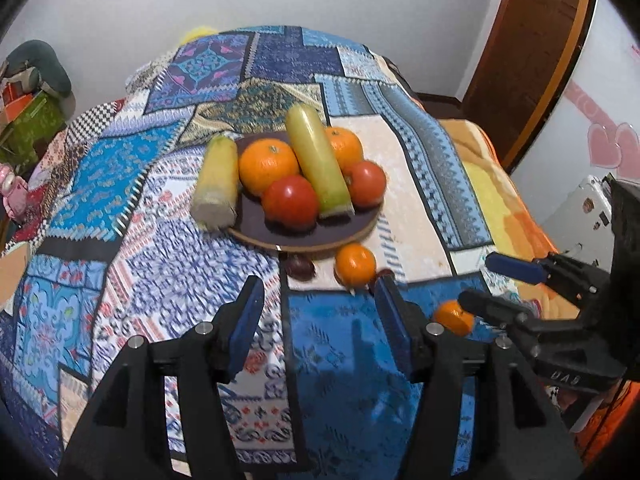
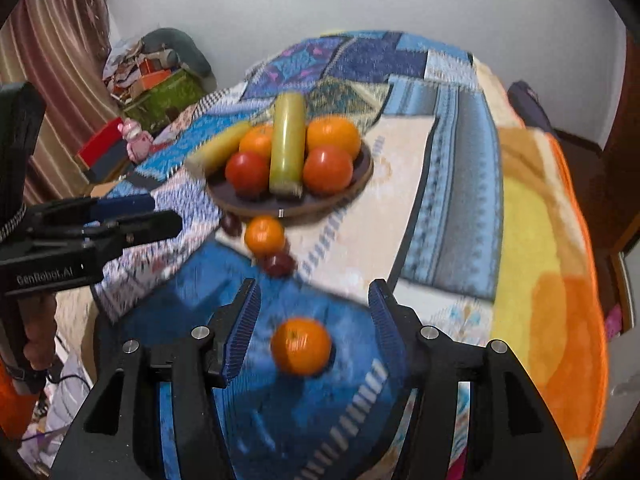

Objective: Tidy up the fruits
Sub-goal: 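Grasp a small mandarin with the right tool while the left tool grasps another mandarin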

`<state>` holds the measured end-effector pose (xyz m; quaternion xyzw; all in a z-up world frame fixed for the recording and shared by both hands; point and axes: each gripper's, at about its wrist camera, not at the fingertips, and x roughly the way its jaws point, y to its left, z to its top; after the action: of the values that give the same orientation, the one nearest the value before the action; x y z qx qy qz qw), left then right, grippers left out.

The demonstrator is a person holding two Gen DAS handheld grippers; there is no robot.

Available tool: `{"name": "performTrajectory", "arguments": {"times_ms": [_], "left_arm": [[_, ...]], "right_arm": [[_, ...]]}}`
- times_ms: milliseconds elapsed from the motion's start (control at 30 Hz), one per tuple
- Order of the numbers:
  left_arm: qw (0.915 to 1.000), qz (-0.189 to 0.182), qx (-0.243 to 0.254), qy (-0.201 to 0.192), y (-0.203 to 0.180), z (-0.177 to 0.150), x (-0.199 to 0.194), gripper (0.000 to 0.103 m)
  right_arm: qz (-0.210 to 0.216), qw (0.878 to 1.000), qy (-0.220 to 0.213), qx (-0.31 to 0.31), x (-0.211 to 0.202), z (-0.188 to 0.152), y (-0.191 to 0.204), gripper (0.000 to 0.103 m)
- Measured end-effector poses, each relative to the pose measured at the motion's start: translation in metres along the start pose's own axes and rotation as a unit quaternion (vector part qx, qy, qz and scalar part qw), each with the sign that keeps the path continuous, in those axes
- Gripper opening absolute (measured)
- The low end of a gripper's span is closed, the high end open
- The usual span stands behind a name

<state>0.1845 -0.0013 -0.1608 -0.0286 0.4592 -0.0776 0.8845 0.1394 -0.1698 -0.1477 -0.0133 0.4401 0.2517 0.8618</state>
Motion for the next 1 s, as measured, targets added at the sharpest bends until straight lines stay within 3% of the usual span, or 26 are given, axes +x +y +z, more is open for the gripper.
{"name": "performTrajectory", "arguments": {"times_ms": [233,333,400,667,833,1000], "left_arm": [[0.9995,-0.007,0.003,0.032,-0.008,-0.02,0.016,0.057],[0.9991,-0.01,0.009,0.041,-0.011,-0.021,0.023,0.057],[0.999,-0.013,0.011,0.042,-0.013,-0.021,0.025,0.057],[0.9986,-0.022,0.003,0.048,-0.019,-0.005,0.045,0.056],[0.9984,-0.024,0.001,0.051,-0.026,0.008,0.06,0.047],[0.9984,-0.013,0.003,0.056,-0.031,0.017,0.075,0.046]], "right_arm": [[0.01,0.999,0.033,0.003,0.014,-0.019,0.003,0.052],[0.013,0.999,0.041,0.0,0.019,-0.022,0.005,0.038],[0.017,0.999,0.046,-0.002,0.021,-0.025,0.005,0.036],[0.017,1.0,0.018,0.004,0.01,-0.017,-0.005,0.035],[0.017,1.0,-0.003,0.011,0.004,-0.008,-0.013,0.035],[0.021,0.999,-0.012,0.023,0.003,-0.004,-0.02,0.035]]}}
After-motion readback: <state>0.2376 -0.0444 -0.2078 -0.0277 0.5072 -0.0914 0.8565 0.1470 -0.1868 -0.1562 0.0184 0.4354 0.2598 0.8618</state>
